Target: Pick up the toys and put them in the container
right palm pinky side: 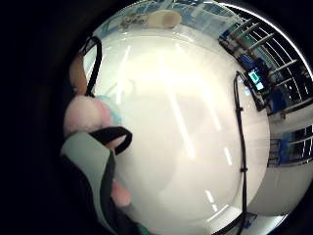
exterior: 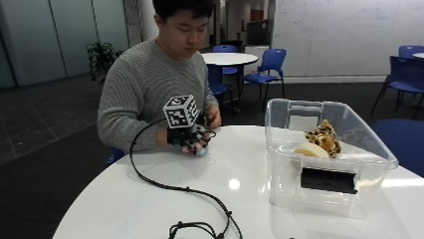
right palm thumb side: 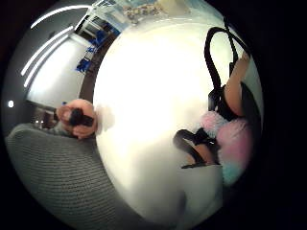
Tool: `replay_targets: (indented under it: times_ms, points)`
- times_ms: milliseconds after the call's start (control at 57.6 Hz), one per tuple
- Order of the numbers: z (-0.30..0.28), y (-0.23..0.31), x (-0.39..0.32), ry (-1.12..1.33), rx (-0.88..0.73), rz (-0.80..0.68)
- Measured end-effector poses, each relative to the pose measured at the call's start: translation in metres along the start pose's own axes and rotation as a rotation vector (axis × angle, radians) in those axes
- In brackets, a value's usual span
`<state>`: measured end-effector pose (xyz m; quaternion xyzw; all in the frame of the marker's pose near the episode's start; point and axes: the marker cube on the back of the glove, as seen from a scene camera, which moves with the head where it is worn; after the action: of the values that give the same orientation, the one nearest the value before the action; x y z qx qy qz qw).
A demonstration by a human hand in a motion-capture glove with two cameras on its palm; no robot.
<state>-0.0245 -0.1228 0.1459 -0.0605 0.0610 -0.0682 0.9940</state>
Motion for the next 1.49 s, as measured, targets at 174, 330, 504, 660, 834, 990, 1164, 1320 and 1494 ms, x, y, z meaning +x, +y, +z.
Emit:
replay_targets:
  times_ms: [174,330,504,660,834,990,1164,1320,1494]
  points:
    - [-0.127,-0.081,0.011,0.0,0.208,-0.051]
    - [-0.214,-0.151,0.014,-0.071,0.302,-0.15]
    - [-0.211,-0.228,0.014,-0.123,0.258,-0.063]
    - [-0.175,-0.33,0.036,-0.096,0.169,0.089]
    - [-0.137,-0.386,0.062,0.073,0.1,0.191]
    - [-0.125,-0.388,0.073,0.057,-0.018,0.23]
    - [-0.113,-0.374,0.075,-0.001,-0.19,0.219]
    - [-0.117,-0.355,0.065,-0.001,-0.205,0.134]
    - [-0.131,-0.311,0.054,-0.02,-0.157,0.064]
